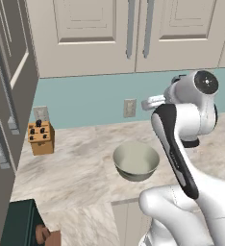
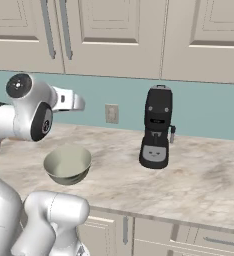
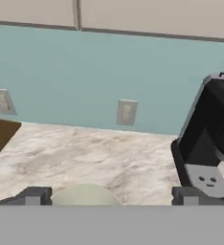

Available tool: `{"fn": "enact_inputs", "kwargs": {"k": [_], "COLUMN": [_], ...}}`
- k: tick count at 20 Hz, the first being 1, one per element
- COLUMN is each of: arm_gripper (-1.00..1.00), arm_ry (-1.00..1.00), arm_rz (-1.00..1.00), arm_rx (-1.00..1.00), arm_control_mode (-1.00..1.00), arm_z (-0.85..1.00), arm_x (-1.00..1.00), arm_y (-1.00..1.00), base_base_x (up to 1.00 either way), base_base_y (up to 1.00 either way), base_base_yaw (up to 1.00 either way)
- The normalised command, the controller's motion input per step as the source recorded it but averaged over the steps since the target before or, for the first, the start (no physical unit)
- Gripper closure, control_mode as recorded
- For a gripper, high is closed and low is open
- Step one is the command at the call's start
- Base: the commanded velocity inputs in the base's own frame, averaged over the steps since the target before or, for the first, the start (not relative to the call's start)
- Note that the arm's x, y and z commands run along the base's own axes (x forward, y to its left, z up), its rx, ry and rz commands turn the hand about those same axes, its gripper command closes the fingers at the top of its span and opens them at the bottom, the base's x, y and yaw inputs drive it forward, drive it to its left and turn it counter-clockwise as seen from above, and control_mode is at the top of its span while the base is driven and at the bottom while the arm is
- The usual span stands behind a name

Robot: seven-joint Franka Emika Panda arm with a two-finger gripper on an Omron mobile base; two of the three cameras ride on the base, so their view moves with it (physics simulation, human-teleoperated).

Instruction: Open the cabinet. Pick the tangerine and orange from the cabinet and place them into the bowl. Then close the cabinet.

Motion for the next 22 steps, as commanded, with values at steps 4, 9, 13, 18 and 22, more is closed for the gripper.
{"fn": "enact_inputs", "kwargs": {"k": [4, 9, 13, 18, 22], "arm_gripper": [-1.00, -1.00, -1.00, -1.00, -1.00], "arm_ry": [-0.38, -0.41, -0.24, -0.22, -0.19], "arm_rz": [0.00, 0.00, 0.00, 0.00, 0.00], "arm_rx": [0.00, 0.00, 0.05, 0.07, 0.03], "arm_control_mode": [-1.00, -1.00, -1.00, -1.00, -1.00], "arm_z": [0.51, 0.54, 0.18, 0.16, 0.27], "arm_x": [-0.21, -0.26, -0.18, -0.21, -0.13], "arm_y": [0.00, -0.03, 0.00, 0.00, 0.00], "base_base_x": [0.00, 0.00, 0.00, 0.00, 0.00], "base_base_y": [0.00, 0.00, 0.00, 0.00, 0.00], "base_base_yaw": [0.00, 0.00, 0.00, 0.00, 0.00]}}
